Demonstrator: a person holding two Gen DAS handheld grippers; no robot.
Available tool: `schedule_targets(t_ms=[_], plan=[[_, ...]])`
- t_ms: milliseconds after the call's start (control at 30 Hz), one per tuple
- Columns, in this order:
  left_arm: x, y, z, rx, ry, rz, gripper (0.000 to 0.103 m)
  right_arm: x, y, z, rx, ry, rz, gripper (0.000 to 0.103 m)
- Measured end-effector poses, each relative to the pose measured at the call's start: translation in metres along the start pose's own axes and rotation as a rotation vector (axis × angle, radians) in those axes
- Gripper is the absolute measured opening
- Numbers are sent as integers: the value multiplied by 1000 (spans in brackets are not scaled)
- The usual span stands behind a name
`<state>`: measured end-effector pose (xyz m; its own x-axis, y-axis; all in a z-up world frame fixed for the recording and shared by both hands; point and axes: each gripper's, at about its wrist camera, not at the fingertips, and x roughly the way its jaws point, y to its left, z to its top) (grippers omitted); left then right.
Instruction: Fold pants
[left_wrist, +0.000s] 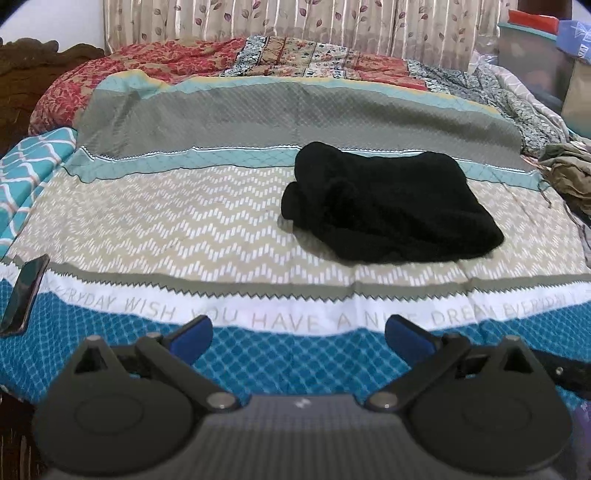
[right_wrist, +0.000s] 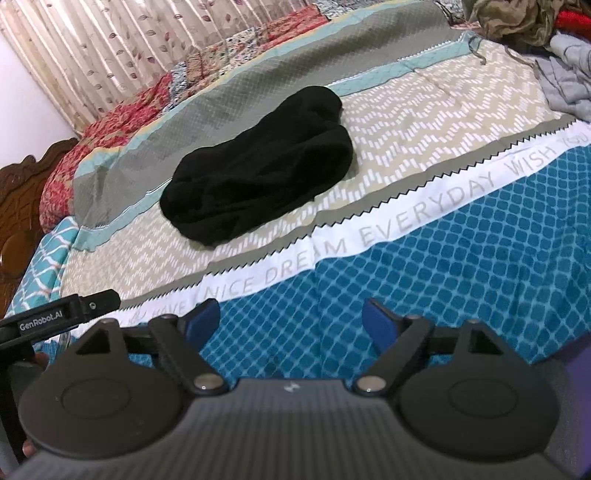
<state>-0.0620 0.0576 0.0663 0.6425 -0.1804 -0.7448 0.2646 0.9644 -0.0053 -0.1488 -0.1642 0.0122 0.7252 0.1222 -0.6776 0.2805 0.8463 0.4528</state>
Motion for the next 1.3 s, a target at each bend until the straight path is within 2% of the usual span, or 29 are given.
schedule_targets(t_ms=[167, 467, 967, 1300], plan=[[-20, -8, -14, 18, 2, -27, 103, -12, 4, -12, -7, -10, 4, 86], [-42, -34, -37, 129, 8, 18, 103, -26, 6, -33, 17, -16, 20, 87], [-58, -37, -51, 104, -12, 27, 103, -41, 4, -44, 32, -50, 23, 87], [-65, -34, -50, 94, -25, 34, 103, -55, 23, -45, -83, -158, -9, 87]])
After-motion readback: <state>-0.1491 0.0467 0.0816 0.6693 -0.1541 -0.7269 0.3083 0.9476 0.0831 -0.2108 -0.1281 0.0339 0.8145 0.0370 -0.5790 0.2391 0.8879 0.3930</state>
